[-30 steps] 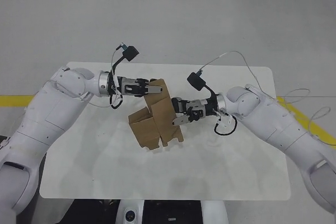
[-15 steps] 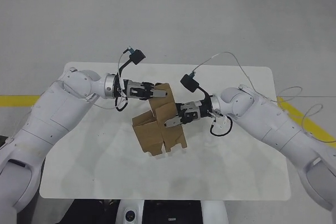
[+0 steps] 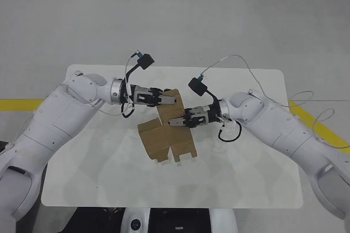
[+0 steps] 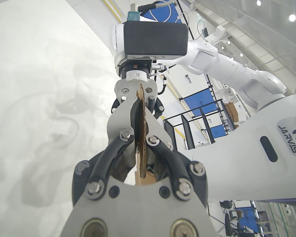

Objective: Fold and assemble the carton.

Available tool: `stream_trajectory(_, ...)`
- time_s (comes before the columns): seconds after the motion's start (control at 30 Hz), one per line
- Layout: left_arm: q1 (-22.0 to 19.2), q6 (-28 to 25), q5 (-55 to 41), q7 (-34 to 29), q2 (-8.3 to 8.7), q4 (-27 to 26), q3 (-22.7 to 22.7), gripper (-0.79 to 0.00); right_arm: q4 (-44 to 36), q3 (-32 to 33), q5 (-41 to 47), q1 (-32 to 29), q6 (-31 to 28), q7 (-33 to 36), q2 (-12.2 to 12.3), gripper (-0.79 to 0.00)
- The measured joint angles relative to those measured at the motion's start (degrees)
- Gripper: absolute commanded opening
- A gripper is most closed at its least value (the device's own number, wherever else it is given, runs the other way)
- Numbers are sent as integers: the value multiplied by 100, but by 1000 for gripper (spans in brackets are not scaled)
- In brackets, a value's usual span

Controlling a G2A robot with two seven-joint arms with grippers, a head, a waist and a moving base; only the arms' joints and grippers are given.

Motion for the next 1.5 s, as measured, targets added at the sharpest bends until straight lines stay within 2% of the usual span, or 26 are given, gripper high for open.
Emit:
stream_trajectory(0.3, 24, 51, -525, -52, 168, -42, -197, 0, 159, 93, 251, -42, 0, 0, 34, -785)
stream_trajectory(0.47, 175, -207, -309, 206, 332, -3, -392, 0, 378, 242, 604, -89, 0, 0, 79, -785)
stream_trajectory(0.7, 489, -422, -118, 422, 490, -17, -407, 0, 705, 309, 1377, -142, 35, 34, 69, -785)
stream_trajectory(0.87, 629, -484, -50, 485, 514, 136, -347, 0, 922, 392, 1763, -171, 106, 105, 5, -785)
stream_trajectory(1.3, 644, -497, -2, 500, 507, 271, -339, 0, 936, 398, 1772, -171, 109, 108, 3, -785)
stream_trajectory(1.5, 831, -331, 408, 724, 541, -51, -480, 0, 812, 518, 1678, -282, 303, -124, 13, -785)
